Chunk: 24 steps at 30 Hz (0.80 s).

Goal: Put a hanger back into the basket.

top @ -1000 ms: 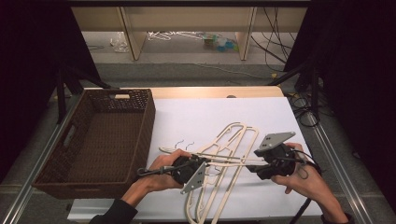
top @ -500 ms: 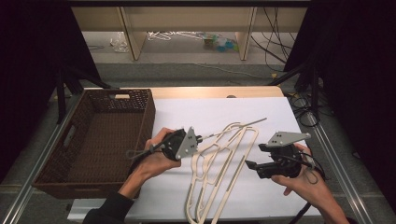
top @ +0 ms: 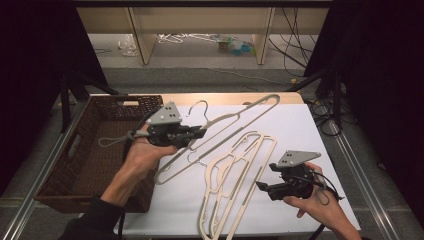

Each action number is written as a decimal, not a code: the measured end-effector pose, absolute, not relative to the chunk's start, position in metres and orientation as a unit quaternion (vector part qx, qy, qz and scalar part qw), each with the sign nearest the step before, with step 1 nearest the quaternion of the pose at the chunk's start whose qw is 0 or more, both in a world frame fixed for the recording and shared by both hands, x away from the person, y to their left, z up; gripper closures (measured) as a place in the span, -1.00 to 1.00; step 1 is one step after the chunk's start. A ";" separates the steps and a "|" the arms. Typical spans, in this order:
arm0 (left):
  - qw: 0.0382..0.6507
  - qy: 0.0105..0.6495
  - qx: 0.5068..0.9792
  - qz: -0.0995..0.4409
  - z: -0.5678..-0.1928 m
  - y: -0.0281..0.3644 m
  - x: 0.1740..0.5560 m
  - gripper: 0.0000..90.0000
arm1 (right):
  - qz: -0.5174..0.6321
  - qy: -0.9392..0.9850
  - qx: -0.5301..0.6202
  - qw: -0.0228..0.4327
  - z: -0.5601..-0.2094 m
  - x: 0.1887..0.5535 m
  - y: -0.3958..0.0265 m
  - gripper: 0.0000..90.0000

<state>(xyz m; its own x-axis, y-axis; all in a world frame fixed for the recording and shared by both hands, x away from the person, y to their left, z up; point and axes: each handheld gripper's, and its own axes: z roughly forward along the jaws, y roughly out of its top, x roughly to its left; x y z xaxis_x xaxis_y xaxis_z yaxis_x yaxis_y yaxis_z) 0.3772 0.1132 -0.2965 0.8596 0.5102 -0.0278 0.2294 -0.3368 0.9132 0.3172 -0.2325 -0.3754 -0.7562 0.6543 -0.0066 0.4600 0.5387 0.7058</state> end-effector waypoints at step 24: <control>0.523 0.330 0.756 0.214 -0.247 0.276 0.374 0.91 | 0.351 0.868 0.328 0.129 -0.393 0.315 -0.235 -0.45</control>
